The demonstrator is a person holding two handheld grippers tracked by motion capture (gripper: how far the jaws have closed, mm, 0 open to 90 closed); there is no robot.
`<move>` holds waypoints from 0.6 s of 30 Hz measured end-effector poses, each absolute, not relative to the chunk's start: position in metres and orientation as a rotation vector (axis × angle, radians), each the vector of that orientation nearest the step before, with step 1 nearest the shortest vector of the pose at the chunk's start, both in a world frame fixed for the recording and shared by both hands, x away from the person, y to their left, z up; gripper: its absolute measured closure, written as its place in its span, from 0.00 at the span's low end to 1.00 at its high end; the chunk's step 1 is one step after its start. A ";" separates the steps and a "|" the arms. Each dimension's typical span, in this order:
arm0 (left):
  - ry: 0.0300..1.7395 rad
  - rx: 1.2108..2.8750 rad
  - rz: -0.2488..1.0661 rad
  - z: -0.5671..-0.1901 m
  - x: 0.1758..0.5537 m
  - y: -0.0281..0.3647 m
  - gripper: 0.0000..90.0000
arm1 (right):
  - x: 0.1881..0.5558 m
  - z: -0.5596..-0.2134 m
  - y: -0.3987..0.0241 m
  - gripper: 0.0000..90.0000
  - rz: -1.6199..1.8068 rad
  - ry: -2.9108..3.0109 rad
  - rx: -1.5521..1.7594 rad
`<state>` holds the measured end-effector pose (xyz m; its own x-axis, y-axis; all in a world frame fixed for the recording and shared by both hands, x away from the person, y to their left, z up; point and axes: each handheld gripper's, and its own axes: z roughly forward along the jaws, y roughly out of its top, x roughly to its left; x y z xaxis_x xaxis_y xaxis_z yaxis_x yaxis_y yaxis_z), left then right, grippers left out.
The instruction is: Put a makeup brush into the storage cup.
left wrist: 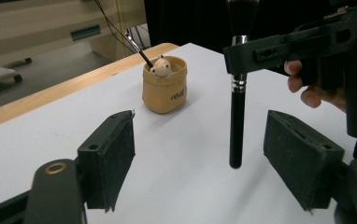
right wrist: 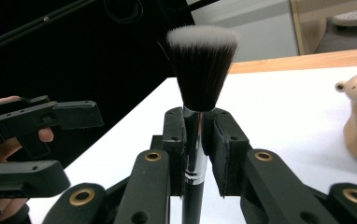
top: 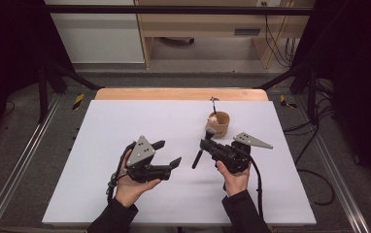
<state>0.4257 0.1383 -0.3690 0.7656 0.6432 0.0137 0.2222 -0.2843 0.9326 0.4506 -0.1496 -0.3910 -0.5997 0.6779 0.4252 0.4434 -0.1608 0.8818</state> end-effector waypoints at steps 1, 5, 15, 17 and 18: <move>0.665 1.854 0.475 -0.369 0.426 0.138 0.25 | 0.451 -0.391 -0.150 0.86 1.850 1.901 1.298; 0.674 1.850 0.491 -0.374 0.426 0.151 0.22 | 0.450 -0.389 -0.151 0.86 1.815 1.912 1.264; 0.712 1.843 0.511 -0.380 0.425 0.177 0.16 | 0.448 -0.386 -0.161 0.86 1.749 1.937 1.198; 0.718 1.837 0.514 -0.382 0.425 0.183 0.16 | 0.448 -0.386 -0.162 0.86 1.739 1.939 1.193; 0.721 1.836 0.517 -0.383 0.424 0.187 0.16 | 0.447 -0.386 -0.164 0.86 1.731 1.943 1.193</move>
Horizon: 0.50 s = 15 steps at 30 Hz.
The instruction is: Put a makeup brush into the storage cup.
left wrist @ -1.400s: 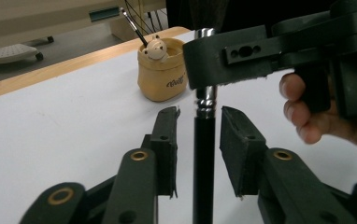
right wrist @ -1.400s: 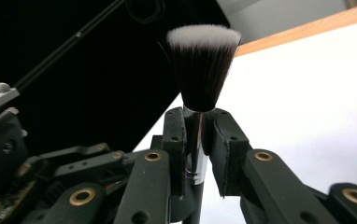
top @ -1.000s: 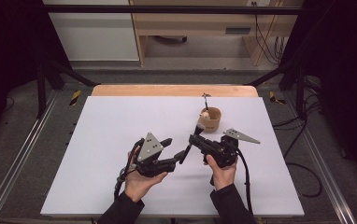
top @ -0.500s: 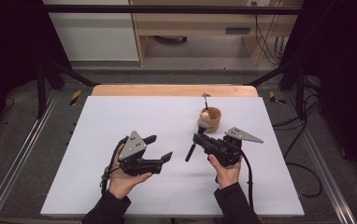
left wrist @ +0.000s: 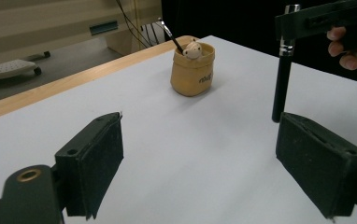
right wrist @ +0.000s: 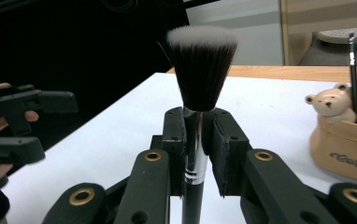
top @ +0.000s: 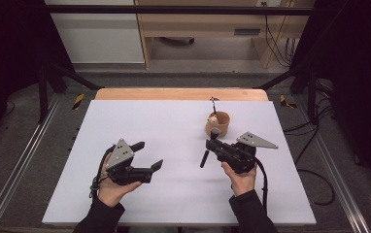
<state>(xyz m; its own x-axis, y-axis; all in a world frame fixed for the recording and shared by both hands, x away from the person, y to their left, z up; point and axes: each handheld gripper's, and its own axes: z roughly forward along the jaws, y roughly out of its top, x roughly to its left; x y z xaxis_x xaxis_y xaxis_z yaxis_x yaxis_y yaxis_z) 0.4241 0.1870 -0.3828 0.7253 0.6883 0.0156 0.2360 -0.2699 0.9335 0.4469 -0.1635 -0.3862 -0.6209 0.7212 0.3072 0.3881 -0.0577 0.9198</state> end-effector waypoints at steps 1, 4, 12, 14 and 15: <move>0.728 1.834 0.525 -0.384 0.424 0.191 0.15 | 0.446 -0.386 -0.166 0.86 1.727 1.941 1.188; 0.747 1.824 0.552 -0.386 0.422 0.203 0.15 | 0.445 -0.387 -0.170 0.86 1.716 1.942 1.189; 0.815 1.802 0.589 -0.394 0.422 0.231 0.15 | 0.444 -0.387 -0.174 0.86 1.694 1.942 1.176; 0.825 1.794 0.591 -0.394 0.421 0.237 0.14 | 0.444 -0.387 -0.176 0.86 1.683 1.941 1.171; 0.828 1.796 0.598 -0.395 0.421 0.240 0.14 | 0.444 -0.387 -0.177 0.86 1.679 1.940 1.166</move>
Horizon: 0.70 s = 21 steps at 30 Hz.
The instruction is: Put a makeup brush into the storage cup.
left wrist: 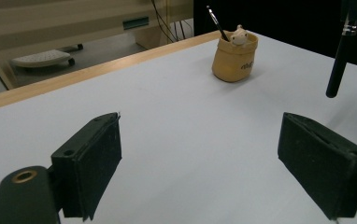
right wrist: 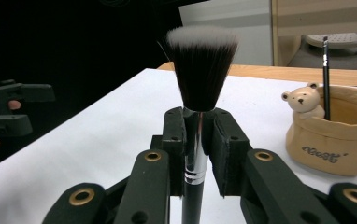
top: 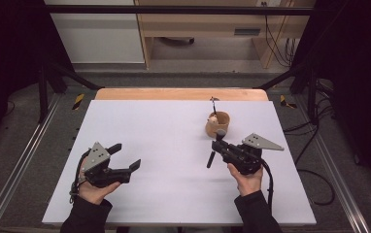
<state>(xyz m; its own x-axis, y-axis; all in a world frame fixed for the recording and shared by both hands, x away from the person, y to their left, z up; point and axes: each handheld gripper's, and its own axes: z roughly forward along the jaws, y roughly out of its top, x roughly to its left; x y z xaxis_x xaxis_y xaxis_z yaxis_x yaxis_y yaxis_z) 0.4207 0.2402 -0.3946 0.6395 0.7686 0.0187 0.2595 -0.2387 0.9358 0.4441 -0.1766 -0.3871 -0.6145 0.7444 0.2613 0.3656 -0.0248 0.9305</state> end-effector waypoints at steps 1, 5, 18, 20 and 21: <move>0.834 1.794 0.598 -0.396 0.420 0.243 0.14 | 0.444 -0.387 -0.178 0.86 1.676 1.939 1.164; 0.858 1.795 0.602 -0.402 0.419 0.254 0.14 | 0.445 -0.385 -0.181 0.86 1.669 1.926 1.161; 0.911 1.806 0.626 -0.416 0.416 0.274 0.14 | 0.454 -0.380 -0.183 0.86 1.624 1.911 1.145; 0.912 1.811 0.629 -0.416 0.416 0.276 0.13 | 0.456 -0.380 -0.183 0.86 1.623 1.909 1.145; 0.916 1.809 0.624 -0.416 0.415 0.276 0.13 | 0.458 -0.378 -0.183 0.86 1.618 1.905 1.149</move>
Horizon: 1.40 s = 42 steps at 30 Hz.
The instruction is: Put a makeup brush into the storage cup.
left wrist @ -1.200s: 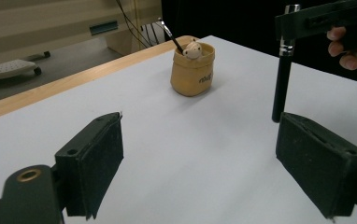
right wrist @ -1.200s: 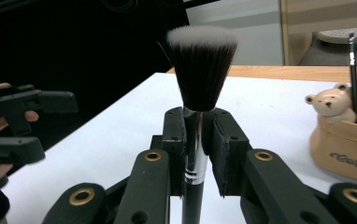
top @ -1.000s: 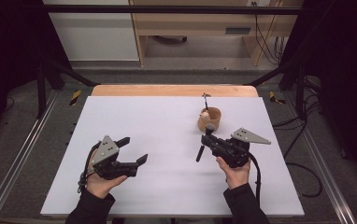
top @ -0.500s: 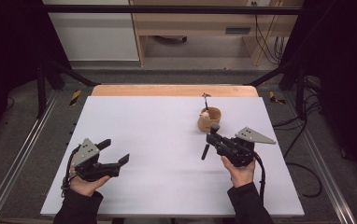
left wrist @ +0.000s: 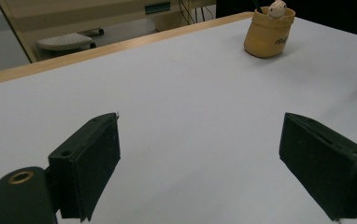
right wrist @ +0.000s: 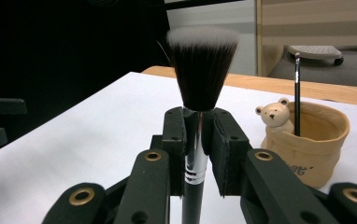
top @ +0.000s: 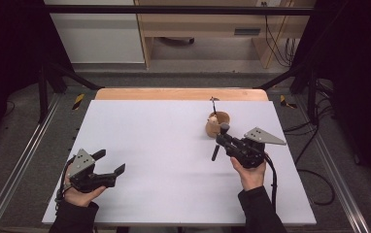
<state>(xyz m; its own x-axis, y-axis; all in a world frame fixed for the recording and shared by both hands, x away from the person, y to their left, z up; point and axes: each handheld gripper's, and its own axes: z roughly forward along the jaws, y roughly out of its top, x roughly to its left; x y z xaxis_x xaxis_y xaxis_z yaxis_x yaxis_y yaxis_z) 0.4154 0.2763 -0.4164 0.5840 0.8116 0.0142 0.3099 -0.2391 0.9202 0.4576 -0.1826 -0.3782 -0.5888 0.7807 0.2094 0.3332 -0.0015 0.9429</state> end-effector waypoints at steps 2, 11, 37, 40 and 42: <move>0.917 1.810 0.630 -0.417 0.415 0.278 0.13 | 0.459 -0.377 -0.183 0.86 1.613 1.904 1.148; 0.926 1.809 0.628 -0.422 0.416 0.284 0.13 | 0.471 -0.365 -0.182 0.86 1.573 1.883 1.144; 0.929 1.818 0.618 -0.428 0.417 0.290 0.11 | 0.507 -0.349 -0.188 0.86 1.472 1.776 1.186; 0.926 1.820 0.618 -0.428 0.417 0.289 0.11 | 0.512 -0.349 -0.189 0.86 1.459 1.770 1.191; 0.926 1.820 0.616 -0.428 0.417 0.289 0.11 | 0.514 -0.348 -0.189 0.86 1.452 1.763 1.194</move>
